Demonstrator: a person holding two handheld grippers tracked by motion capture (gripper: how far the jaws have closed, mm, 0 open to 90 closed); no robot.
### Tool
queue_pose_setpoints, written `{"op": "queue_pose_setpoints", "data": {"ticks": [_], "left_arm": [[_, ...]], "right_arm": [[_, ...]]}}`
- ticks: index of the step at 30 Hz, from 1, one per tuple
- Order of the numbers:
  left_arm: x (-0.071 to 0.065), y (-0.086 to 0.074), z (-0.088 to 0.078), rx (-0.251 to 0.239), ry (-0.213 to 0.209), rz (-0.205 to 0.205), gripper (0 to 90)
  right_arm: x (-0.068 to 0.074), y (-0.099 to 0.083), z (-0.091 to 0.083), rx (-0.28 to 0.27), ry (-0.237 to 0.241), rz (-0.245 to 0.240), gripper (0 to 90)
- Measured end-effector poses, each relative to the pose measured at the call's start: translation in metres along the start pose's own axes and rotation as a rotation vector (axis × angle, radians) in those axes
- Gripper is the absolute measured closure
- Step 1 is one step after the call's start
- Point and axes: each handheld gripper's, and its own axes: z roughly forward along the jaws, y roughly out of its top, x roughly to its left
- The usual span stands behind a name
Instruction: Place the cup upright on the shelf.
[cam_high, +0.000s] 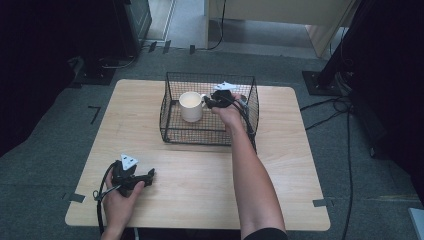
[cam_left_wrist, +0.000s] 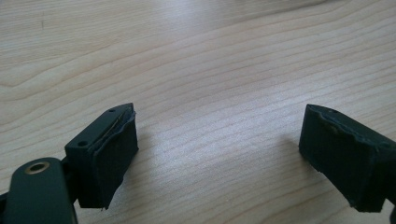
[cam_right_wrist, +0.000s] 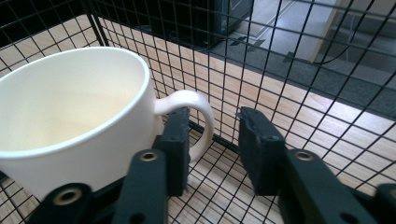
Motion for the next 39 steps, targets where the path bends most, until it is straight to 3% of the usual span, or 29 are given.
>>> {"op": "queue_pose_setpoints", "data": {"ticks": [10, 17, 20, 23, 24, 26, 31, 34, 39], "left_arm": [[0.0, 0.0, 0.0, 0.0, 0.0, 0.001, 12.2], [0.0, 0.0, 0.0, 0.001, 0.0, 0.0, 12.2], [0.0, 0.0, 0.0, 0.001, 0.0, 0.0, 12.2], [0.0, 0.0, 0.0, 0.001, 0.0, 0.0, 12.2], [0.0, 0.0, 0.0, 0.0, 0.0, 0.0, 12.2], [0.0, 0.0, 0.0, 0.0, 0.0, 0.0, 12.2], [0.0, 0.0, 0.0, -0.001, 0.0, -0.001, 12.2], [0.0, 0.0, 0.0, -0.001, 0.001, 0.001, 12.2], [0.0, 0.0, 0.0, -0.002, 0.001, -0.001, 12.2]], "right_arm": [[0.005, 0.016, -0.015, -0.093, 0.012, 0.016, 44.1], [0.007, 0.031, -0.034, -0.142, 0.012, 0.029, 36.1], [0.008, 0.034, -0.043, -0.138, 0.021, 0.036, 27.4], [0.011, 0.038, -0.052, -0.124, 0.007, 0.09, 23.0], [0.012, 0.038, -0.054, -0.131, 0.002, 0.083, 20.3], [0.013, 0.039, -0.059, -0.15, 0.037, 0.067, 20.2], [0.018, 0.04, -0.069, -0.148, 0.06, 0.062, 20.1], [0.025, 0.041, -0.076, -0.147, 0.054, 0.032, 18.9], [0.033, 0.043, -0.089, -0.14, 0.046, 0.027, 14.9]]}}
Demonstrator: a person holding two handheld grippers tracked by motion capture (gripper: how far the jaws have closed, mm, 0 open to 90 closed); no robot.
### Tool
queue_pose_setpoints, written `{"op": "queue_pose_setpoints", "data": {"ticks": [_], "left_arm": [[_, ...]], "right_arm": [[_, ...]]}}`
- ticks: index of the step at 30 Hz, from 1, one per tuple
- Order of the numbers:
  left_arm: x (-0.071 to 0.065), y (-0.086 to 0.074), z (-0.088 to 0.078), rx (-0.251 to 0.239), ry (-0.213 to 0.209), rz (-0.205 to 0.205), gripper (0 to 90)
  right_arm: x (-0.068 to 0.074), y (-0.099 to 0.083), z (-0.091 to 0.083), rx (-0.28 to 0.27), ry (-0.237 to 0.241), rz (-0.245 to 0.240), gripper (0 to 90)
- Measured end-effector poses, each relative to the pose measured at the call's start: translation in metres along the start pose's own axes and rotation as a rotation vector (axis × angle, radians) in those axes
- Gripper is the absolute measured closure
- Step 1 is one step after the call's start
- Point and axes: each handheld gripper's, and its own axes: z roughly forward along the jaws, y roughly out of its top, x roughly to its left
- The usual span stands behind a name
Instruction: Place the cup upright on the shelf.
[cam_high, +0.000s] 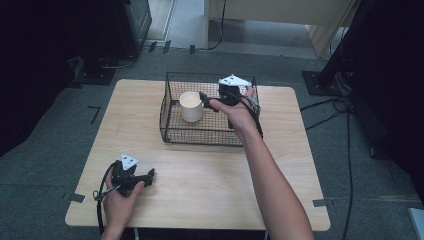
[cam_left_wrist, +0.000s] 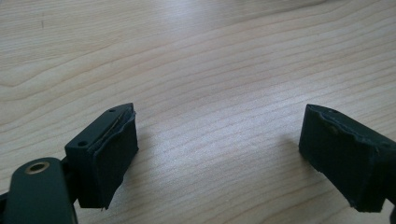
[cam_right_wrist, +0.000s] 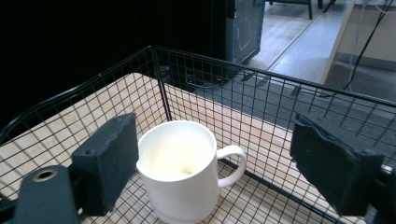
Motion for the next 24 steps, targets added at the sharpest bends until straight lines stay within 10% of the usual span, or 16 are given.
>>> {"op": "queue_pose_setpoints", "data": {"ticks": [24], "left_arm": [[0.0, 0.0, 0.0, 0.0, 0.0, 0.001, 12.2]], "right_arm": [[0.011, -0.016, -0.066, 0.021, -0.003, -0.034, 7.7]]}}
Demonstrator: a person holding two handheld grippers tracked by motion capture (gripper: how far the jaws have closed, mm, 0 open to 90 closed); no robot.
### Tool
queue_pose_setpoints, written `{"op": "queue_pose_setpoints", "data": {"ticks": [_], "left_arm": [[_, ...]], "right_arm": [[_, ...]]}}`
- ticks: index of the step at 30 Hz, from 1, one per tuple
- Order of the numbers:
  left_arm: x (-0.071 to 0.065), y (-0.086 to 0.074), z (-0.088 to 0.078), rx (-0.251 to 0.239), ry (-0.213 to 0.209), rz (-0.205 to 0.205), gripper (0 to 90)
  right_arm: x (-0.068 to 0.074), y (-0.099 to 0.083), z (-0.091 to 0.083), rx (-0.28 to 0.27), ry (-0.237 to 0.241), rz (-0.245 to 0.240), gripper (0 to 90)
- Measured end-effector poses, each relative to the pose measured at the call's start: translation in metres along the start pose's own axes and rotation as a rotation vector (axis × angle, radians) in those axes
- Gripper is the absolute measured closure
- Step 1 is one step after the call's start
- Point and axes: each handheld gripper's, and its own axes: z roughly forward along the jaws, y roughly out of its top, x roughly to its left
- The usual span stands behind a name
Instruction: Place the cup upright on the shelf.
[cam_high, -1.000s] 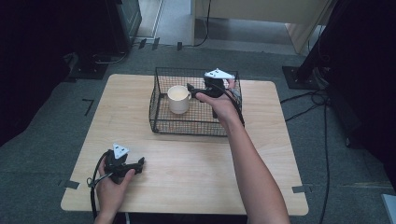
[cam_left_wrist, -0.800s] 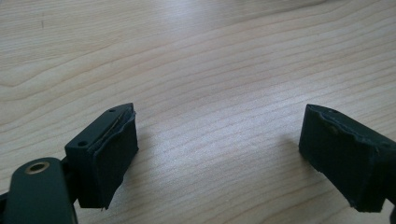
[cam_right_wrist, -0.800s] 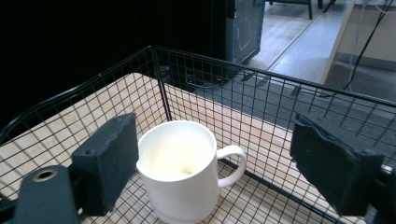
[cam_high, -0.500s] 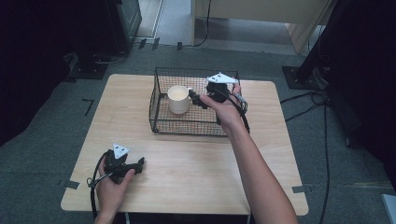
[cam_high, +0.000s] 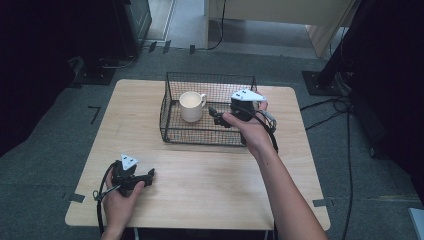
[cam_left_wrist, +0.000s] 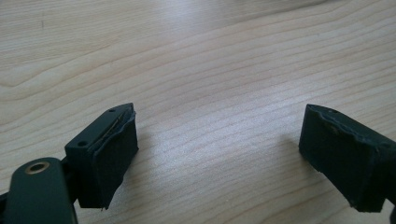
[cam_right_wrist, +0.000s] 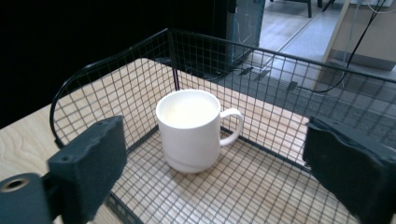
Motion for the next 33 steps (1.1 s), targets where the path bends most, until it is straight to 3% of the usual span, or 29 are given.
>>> {"op": "queue_pose_setpoints", "data": {"ticks": [3, 21, 33], "left_arm": [[0.0, 0.0, 0.0, 0.0, 0.0, -0.001, 12.2], [0.0, 0.0, 0.0, -0.001, 0.0, 0.0, 12.2], [0.0, 0.0, 0.0, -0.002, 0.0, -0.001, 12.2]], "right_arm": [[-0.001, -0.007, -0.008, 0.005, -0.009, -0.01, 15.2], [-0.016, -0.049, -0.055, -0.002, -0.063, -0.018, 14.5], [-0.027, -0.076, -0.076, 0.003, -0.091, -0.005, 14.5]]}}
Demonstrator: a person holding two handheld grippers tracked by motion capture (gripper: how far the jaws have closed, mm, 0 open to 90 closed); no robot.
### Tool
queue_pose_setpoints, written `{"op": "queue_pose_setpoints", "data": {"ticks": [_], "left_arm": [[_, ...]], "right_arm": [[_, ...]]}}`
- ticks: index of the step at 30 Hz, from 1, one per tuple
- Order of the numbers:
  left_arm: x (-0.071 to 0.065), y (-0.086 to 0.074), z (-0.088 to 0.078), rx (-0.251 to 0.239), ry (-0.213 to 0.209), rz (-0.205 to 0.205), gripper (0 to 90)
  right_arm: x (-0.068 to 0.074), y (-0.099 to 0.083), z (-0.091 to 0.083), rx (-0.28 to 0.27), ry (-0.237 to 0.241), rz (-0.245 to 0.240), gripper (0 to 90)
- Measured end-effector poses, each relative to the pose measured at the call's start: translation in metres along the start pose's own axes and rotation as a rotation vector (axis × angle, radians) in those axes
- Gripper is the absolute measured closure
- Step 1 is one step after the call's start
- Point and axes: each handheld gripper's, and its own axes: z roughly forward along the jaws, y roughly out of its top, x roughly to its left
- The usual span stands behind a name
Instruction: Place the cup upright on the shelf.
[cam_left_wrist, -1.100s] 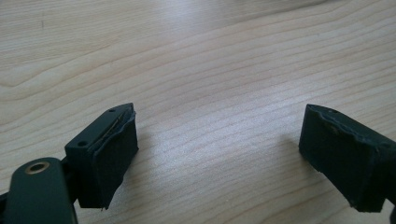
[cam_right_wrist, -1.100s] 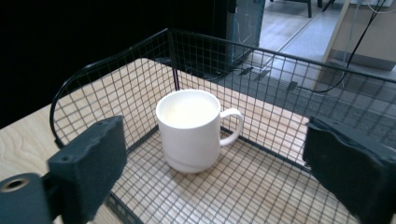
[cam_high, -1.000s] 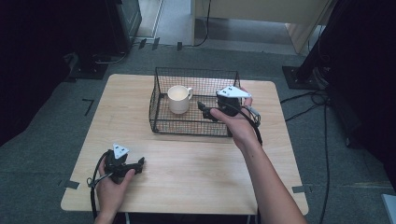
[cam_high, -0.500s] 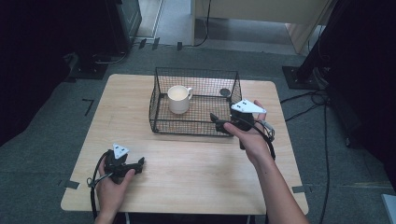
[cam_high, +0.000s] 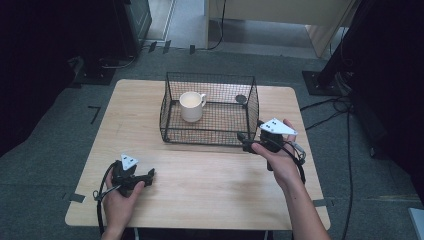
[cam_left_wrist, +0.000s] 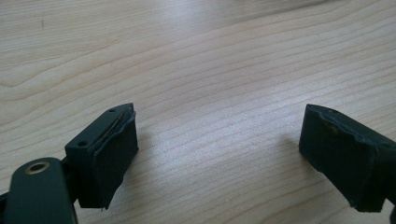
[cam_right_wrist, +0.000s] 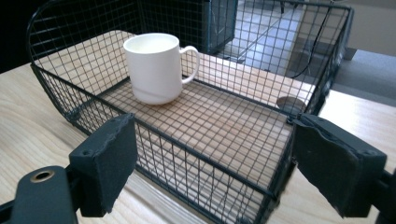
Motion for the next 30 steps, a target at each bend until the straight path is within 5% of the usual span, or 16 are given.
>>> {"op": "queue_pose_setpoints", "data": {"ticks": [30], "left_arm": [[0.0, 0.0, 0.0, 0.002, 0.0, 0.003, 12.2]], "right_arm": [[-0.041, -0.081, -0.036, 0.077, -0.121, 0.06, 14.4]]}}
